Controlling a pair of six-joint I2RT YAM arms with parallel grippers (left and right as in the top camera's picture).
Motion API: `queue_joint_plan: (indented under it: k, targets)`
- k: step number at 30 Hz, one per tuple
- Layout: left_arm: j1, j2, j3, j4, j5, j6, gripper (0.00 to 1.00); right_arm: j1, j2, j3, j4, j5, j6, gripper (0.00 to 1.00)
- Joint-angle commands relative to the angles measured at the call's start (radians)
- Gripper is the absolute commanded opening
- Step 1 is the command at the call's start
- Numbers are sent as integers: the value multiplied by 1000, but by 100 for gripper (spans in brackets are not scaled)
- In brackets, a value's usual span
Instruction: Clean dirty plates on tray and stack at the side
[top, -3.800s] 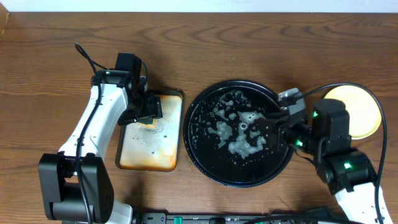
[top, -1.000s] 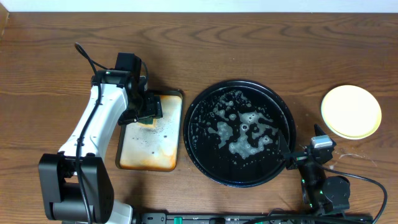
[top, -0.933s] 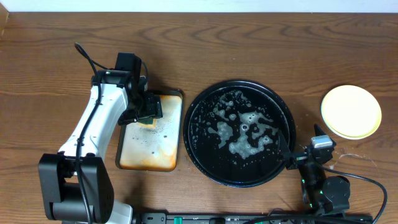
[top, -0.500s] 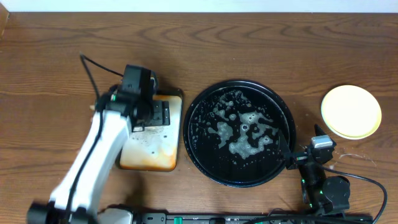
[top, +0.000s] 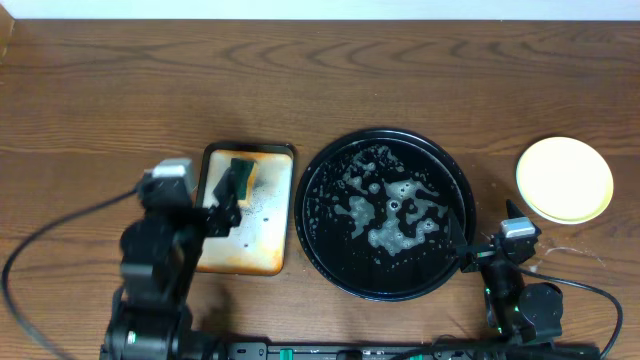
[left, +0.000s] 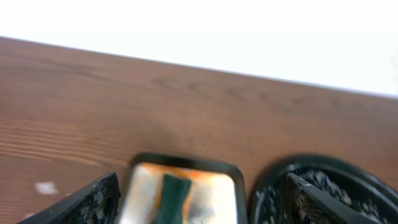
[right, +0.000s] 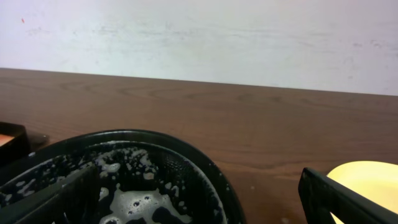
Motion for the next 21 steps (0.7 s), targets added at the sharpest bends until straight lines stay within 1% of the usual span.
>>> queue_joint_plan:
  k: [1,8,13,21]
  targets:
    - [50,-146,-63,11,-29,29,83,-7,-6,-2,-3,3,-8,99]
    - [63,-401,-229,45,-37,32,83,-7,-6,-2,-3,3,-8,99]
    - [63,-528,-337,99,-37,32,83,-7,-6,-2,-3,3,-8,99]
    - [60,-549,-447,171,-40,32,83,-7,-6,-2,-3,3,-8,99]
